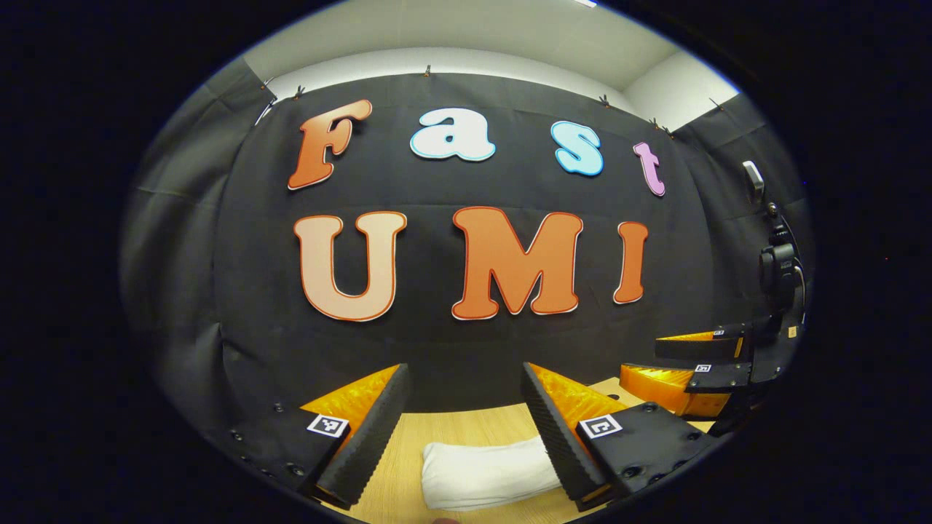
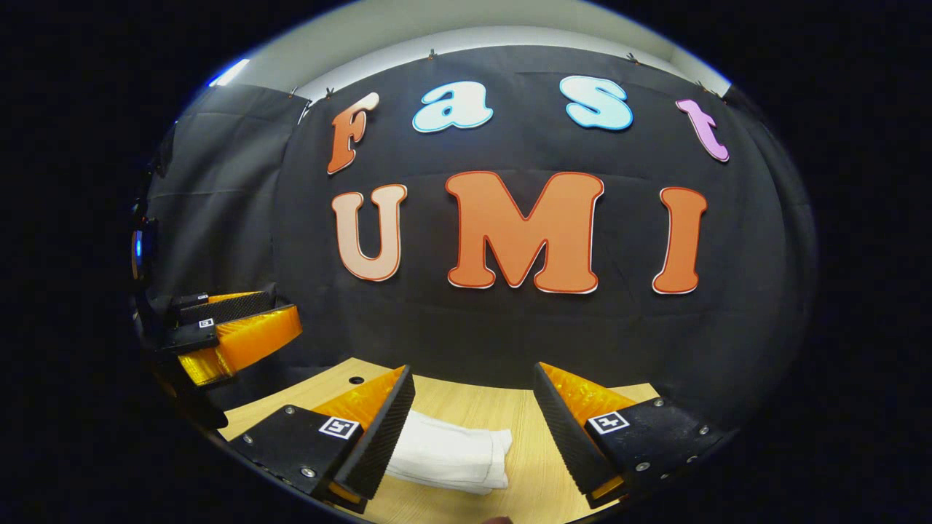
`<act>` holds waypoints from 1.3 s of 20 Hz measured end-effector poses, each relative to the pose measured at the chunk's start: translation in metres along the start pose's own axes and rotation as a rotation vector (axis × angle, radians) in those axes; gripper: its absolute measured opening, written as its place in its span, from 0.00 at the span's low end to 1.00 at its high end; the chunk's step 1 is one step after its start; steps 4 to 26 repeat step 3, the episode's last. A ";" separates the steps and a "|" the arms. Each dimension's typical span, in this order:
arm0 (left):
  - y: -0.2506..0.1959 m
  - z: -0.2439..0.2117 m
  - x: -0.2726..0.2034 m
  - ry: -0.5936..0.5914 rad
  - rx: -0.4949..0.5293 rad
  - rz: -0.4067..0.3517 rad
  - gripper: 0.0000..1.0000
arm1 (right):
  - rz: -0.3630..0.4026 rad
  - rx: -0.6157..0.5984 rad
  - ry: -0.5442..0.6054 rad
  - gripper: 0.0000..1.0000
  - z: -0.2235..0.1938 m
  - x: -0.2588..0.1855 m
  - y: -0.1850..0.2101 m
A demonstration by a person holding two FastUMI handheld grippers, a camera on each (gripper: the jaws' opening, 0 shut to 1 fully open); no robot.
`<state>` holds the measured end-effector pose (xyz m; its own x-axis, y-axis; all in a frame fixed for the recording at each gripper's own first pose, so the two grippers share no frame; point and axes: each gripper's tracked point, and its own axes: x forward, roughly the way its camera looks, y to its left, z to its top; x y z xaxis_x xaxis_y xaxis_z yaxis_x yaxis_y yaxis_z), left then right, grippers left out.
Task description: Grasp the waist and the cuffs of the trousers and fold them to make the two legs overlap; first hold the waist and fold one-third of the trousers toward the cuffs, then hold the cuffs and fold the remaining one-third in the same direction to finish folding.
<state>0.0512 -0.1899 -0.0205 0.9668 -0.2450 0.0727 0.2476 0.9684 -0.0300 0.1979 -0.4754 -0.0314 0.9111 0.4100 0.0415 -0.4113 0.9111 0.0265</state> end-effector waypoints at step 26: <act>0.004 -0.002 -0.006 0.007 0.007 0.021 0.96 | 0.005 0.001 -0.007 0.98 0.006 -0.006 0.002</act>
